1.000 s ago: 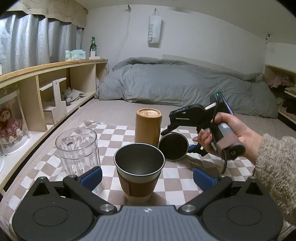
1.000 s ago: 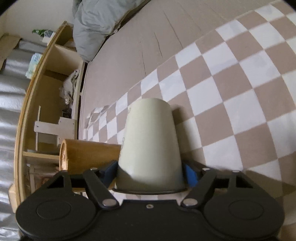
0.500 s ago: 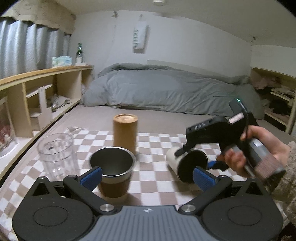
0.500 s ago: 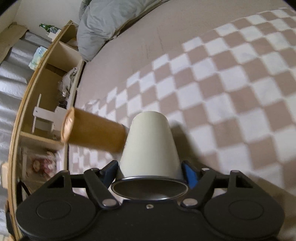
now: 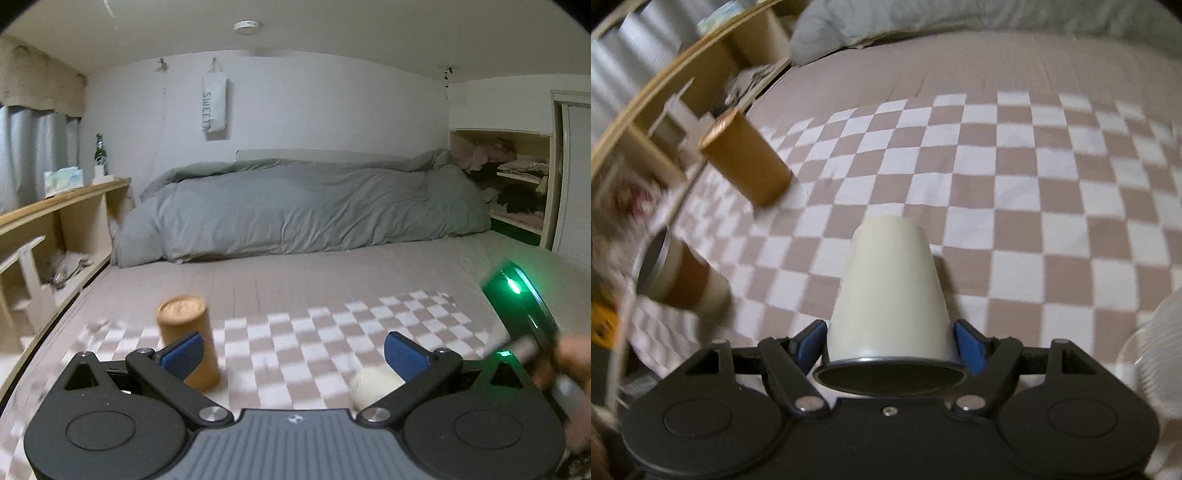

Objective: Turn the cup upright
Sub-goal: 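Lift the cream cup with the right tool and rotate it toward the left tool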

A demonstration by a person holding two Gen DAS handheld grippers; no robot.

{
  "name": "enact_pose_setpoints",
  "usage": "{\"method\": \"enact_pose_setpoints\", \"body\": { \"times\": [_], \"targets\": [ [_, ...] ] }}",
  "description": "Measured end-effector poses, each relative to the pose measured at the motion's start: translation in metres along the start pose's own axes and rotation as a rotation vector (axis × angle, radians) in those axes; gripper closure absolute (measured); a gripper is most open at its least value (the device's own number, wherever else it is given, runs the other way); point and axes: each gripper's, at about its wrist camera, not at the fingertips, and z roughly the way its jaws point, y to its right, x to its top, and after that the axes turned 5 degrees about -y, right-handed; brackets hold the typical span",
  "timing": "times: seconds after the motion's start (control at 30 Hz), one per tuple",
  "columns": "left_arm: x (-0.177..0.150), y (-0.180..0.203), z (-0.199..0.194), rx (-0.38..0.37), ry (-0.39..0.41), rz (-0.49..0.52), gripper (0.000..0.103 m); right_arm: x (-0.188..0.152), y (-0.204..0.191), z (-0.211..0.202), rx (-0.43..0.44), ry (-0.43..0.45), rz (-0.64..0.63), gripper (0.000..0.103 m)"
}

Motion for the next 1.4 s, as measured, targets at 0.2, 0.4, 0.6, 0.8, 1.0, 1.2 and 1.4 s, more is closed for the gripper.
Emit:
{"method": "enact_pose_setpoints", "body": {
  "times": [0.2,0.4,0.6,0.8,1.0,1.2,1.4],
  "targets": [
    [0.025,0.01,0.071,-0.077,-0.093,0.018,0.001,-0.004,-0.003,-0.007,-0.059,0.058,-0.068,0.015],
    [0.027,0.047,0.143,-0.105,-0.222,0.179,0.001,-0.021,-0.017,-0.024,-0.189,0.183,-0.212,0.007],
    [0.01,0.08,0.192,-0.057,-0.336,0.383,0.0,-0.033,-0.03,-0.022,-0.254,0.225,-0.32,0.007],
    [0.002,0.074,0.205,-0.04,-0.412,0.433,0.0,-0.04,-0.036,-0.015,-0.295,0.202,-0.456,0.007],
    [0.001,0.058,0.195,0.024,-0.451,0.513,0.0,-0.048,-0.037,-0.015,-0.416,0.181,-0.592,0.007],
    [-0.006,0.052,0.179,0.028,-0.448,0.581,0.001,-0.039,-0.027,-0.017,-0.53,0.213,-0.558,0.008],
    [-0.013,0.062,0.165,0.01,-0.407,0.679,0.001,-0.022,-0.019,-0.014,-0.573,0.242,-0.487,0.009]
  ]
}}
